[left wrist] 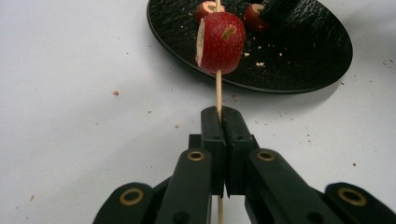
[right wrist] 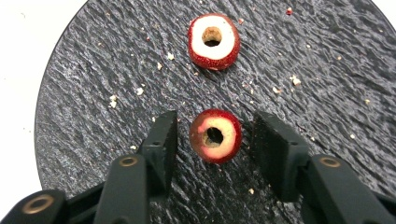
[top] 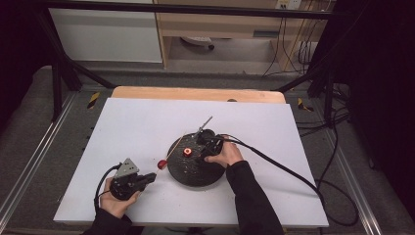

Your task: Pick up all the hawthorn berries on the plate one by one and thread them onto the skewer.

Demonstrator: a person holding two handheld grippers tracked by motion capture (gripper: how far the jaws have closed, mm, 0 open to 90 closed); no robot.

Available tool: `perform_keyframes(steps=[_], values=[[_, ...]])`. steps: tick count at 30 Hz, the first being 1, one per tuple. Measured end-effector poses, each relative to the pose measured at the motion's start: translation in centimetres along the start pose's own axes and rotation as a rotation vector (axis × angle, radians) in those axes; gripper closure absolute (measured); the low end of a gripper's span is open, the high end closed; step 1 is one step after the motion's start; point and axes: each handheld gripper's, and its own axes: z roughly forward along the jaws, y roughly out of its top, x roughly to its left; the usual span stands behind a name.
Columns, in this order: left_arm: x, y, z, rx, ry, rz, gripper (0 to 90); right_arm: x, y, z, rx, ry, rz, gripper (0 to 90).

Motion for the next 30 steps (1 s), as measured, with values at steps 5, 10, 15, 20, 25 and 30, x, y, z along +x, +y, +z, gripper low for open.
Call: perform_keyframes(steps=[5,10,15,20,25,30], values=[[0.0,0.0,0.0,0.000,-0.001,0.001,88.6,-0.2,0.1,0.2,0.021,0.009,-0.005,57.2],[0.0,0.0,0.0,-0.001,0.000,0.000,88.7,-0.5,0.2,0.4,0.022,0.022,-0.001,59.6],[0.0,0.0,0.0,-0.001,-0.001,0.000,88.6,-0.5,0.2,0.7,0.022,0.029,0.002,61.7],[0.1,0.0,0.1,0.000,0.001,-0.001,88.6,-0.6,0.3,0.6,0.026,0.036,0.010,62.4],[0.0,0.0,0.1,-0.001,0.002,0.000,88.6,-0.4,0.3,0.1,0.010,0.051,0.036,62.7],[0.0,0.0,0.1,-0.001,0.003,0.001,88.6,-0.2,0.2,-1.0,-0.029,0.051,0.063,62.8]])
